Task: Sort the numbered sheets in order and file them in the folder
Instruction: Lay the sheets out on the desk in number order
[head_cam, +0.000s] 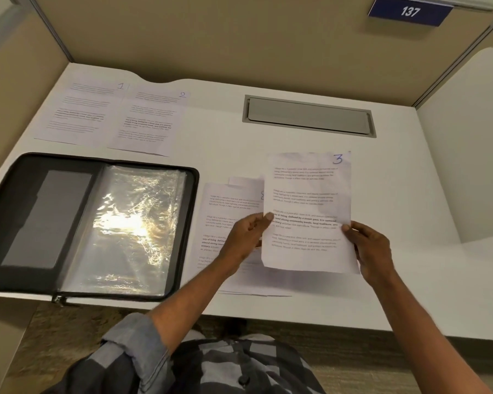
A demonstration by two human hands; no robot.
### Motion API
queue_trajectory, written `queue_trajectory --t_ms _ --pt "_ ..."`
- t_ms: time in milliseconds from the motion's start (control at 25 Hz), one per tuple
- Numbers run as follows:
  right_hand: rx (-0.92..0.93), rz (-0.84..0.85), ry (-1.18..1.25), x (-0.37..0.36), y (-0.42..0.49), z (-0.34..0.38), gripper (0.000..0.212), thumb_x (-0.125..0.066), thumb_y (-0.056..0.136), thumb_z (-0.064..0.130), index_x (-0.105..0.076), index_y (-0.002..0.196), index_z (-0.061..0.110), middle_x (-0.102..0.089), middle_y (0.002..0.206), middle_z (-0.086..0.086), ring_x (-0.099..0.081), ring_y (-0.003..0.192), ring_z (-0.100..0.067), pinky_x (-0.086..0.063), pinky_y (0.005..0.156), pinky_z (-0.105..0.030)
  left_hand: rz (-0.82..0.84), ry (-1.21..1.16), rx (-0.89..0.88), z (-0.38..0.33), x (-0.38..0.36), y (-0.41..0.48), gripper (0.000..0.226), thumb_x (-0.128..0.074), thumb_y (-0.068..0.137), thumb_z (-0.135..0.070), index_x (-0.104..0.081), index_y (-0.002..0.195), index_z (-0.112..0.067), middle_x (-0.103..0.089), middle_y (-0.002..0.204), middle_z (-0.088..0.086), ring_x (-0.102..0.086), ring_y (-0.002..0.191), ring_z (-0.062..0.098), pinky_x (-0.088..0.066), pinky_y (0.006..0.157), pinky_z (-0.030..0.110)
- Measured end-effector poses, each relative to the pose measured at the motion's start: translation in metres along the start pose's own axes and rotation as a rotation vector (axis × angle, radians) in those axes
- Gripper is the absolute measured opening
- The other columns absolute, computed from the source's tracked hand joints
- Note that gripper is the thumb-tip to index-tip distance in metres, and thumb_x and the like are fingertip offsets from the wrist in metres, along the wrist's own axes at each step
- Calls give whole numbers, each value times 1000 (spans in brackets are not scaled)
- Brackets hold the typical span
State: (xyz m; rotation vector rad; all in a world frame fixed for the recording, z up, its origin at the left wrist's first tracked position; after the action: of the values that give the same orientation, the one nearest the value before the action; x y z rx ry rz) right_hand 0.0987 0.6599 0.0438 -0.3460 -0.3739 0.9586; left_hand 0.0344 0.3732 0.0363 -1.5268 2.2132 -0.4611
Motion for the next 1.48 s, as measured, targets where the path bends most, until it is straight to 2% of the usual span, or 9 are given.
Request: queue_trajectory --t_ms 120,280,480,800,960,1080,1160,1240,1480 --pt "-7 87 58 -45 -2 9 24 -71 93 10 -74 116 8 -77 112 -9 -72 101 -24 -61 87 -34 -139 3 -93 -17 31 12 27 -73 95 -25 -73 121 -19 -77 111 -4 -74 102 17 -60 89 32" --pt "-1 162 55 -111 11 28 23 -68 95 8 -73 117 7 -77 110 -7 -73 94 -19 -61 76 -27 -260 55 -125 -46 98 39 28 -77 91 -19 -73 118 -12 -77 108 3 -74 100 21 -61 89 37" --pt "29 200 -10 -202 43 59 25 -62 96 2 -73 118 8 -78 106 -3 -73 97 -20 -61 83 -28 -303 129 -165 -92 177 85 25 -73 94 -14 -73 119 -9 -76 104 4 -72 96 19 -59 79 23" --pt "130 95 -281 -317 131 94 35 -65 92 4 -71 121 22 -78 103 1 -73 97 -24 -58 95 -43 -478 361 -172 -129 266 195 39 -85 81 -13 -74 118 -7 -75 103 8 -69 90 17 -58 86 29" --pt "219 36 -404 -354 167 100 40 -62 96 4 -61 134 15 -73 116 -3 -68 96 -17 -54 83 -18 -510 466 -207 -132 281 244 39 -86 81 -16 -73 118 -11 -72 100 2 -66 87 13 -49 72 13" --pt "284 10 -489 -375 190 94 41 -60 95 -2 -60 134 11 -70 117 -4 -67 98 -18 -43 71 2 -467 530 -215 -126 291 274 44 -86 81 -18 -71 122 -11 -72 105 3 -68 94 17 -57 87 28" --pt "318 18 -533 -381 200 85 42 -62 94 0 -60 135 12 -68 129 -5 -69 108 -24 -51 92 -13 -460 582 -228 -119 294 285 50 -85 82 -18 -68 128 -10 -70 114 6 -66 98 18 -57 94 36" --pt "377 38 -598 -386 202 76 44 -63 96 6 -57 139 13 -56 146 -7 -59 126 -29 -43 110 -31 -465 655 -272 -111 295 289 58 -83 85 -16 -60 137 -13 -63 127 6 -60 105 18 -54 95 34" --pt "639 229 -928 -415 188 56 60 -63 100 29 -41 154 16 -19 168 -10 -15 156 -32 -16 123 -41 -365 942 -519 -97 276 286 47 -66 98 -23 -55 142 -10 -55 144 9 -49 133 26 -44 111 46"
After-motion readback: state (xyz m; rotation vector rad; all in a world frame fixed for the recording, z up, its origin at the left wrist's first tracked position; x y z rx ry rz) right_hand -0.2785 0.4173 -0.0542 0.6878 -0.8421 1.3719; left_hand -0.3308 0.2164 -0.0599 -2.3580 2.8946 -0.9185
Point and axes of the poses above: each hand's wrist, its own y-axis towards the middle knuckle, its own x-axis out of the back of the hand, z = x × y, the point moved 2 cm from there along y, towards the middle knuckle
